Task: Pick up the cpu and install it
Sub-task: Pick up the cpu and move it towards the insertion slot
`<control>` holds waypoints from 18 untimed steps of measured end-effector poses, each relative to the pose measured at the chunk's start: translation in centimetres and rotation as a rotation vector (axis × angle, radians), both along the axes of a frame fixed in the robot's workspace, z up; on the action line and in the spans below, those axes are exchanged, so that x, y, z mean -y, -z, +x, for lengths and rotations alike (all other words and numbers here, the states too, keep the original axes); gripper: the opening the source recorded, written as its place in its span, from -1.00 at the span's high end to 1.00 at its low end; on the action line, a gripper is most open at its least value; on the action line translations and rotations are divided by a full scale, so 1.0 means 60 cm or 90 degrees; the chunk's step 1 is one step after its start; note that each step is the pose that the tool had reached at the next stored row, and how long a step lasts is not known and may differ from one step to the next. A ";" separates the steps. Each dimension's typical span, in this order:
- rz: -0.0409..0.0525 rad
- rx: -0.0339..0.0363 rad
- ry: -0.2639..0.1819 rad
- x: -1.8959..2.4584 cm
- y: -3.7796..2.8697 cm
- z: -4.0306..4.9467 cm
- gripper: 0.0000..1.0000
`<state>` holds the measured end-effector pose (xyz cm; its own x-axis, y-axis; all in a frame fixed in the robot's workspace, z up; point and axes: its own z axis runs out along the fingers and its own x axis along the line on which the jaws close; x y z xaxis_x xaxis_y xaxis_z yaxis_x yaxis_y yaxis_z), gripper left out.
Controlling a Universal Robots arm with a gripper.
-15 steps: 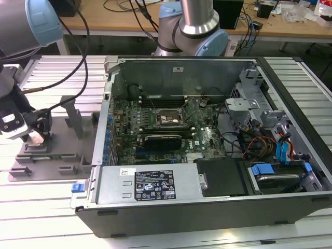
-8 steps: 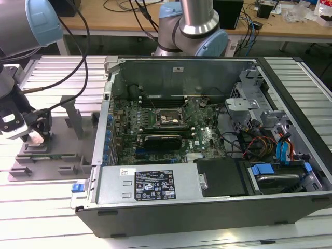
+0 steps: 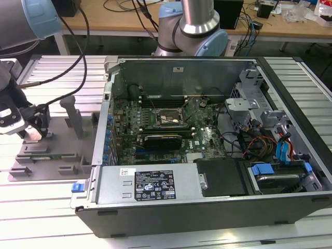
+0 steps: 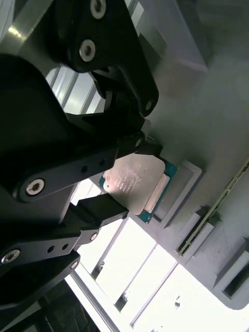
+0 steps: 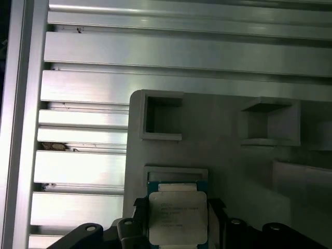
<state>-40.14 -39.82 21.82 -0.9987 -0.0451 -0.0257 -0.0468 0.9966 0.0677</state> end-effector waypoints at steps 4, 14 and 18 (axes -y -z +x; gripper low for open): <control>0.0001 0.0002 0.000 -0.0005 -0.005 0.000 -0.09; 0.0000 -0.0001 0.000 -0.0055 -0.033 0.000 -0.09; 0.0000 0.0000 0.000 -0.0071 -0.042 0.000 -0.09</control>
